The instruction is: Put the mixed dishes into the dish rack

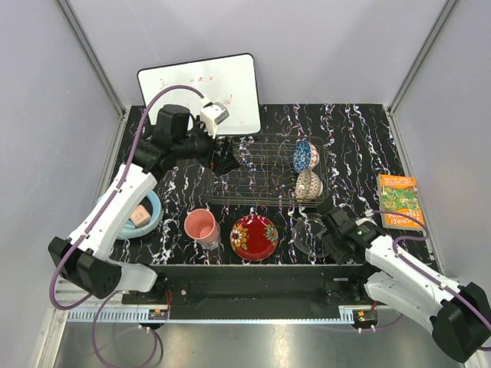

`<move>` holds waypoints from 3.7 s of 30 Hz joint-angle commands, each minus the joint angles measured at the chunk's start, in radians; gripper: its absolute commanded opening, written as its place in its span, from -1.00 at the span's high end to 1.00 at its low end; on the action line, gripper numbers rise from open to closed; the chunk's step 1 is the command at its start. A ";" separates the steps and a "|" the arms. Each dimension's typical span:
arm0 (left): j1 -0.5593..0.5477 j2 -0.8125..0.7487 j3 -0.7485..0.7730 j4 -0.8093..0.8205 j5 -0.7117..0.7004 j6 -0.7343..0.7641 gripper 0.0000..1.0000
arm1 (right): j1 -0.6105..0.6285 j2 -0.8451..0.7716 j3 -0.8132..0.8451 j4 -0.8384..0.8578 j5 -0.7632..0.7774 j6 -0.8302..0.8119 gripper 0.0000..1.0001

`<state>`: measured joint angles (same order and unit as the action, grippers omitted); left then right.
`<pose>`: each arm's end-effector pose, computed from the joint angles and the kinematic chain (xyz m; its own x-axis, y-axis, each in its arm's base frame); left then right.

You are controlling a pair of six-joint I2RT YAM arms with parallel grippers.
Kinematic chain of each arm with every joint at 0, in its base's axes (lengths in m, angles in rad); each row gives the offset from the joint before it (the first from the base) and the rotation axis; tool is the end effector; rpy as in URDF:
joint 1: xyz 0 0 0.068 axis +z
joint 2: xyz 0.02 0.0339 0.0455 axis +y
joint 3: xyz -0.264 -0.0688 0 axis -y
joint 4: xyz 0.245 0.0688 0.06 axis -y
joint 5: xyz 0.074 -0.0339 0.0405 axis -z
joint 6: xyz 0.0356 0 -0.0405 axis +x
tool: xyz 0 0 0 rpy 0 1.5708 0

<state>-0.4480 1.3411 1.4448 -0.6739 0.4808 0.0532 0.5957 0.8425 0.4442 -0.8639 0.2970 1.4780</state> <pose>0.2508 -0.1388 0.3986 -0.4468 0.2670 -0.8539 0.7598 0.6172 -0.2045 0.1103 0.0622 0.1679 -0.5340 0.7882 -0.3058 0.7424 0.6102 0.2766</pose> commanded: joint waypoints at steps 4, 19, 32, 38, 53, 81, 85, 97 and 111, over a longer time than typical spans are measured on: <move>0.008 -0.053 0.043 -0.009 -0.028 0.010 -0.98 | 0.000 0.099 0.060 0.012 0.048 0.019 -0.32; 0.006 -0.071 0.140 -0.064 -0.053 0.020 -0.98 | 0.012 0.151 0.076 0.012 0.027 0.022 0.01; 0.006 -0.115 0.112 -0.082 -0.080 0.048 -0.98 | 0.021 0.066 0.033 0.043 0.010 0.024 1.00; 0.008 -0.111 0.104 -0.082 -0.084 0.059 -0.98 | 0.036 0.003 0.024 0.051 -0.033 -0.020 1.00; 0.008 -0.094 0.117 -0.081 -0.100 0.062 -0.98 | 0.286 0.044 0.273 0.031 -0.023 -0.363 1.00; 0.015 -0.158 0.023 -0.101 -0.309 0.057 -0.98 | 0.481 0.403 0.696 1.021 0.820 -2.237 1.00; 0.052 -0.166 0.022 -0.089 -0.282 0.034 -0.98 | 0.428 0.477 0.562 1.546 0.753 -2.623 1.00; 0.106 -0.143 -0.015 -0.035 -0.286 0.007 -0.98 | 0.267 0.469 0.421 1.413 0.272 -2.757 1.00; 0.114 -0.108 -0.034 0.005 -0.272 -0.026 -0.98 | 0.075 0.467 0.432 1.158 0.008 -2.768 1.00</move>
<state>-0.3412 1.2327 1.4128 -0.7345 0.2081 0.0433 0.6891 1.3067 0.8627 0.2783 0.3965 -1.2526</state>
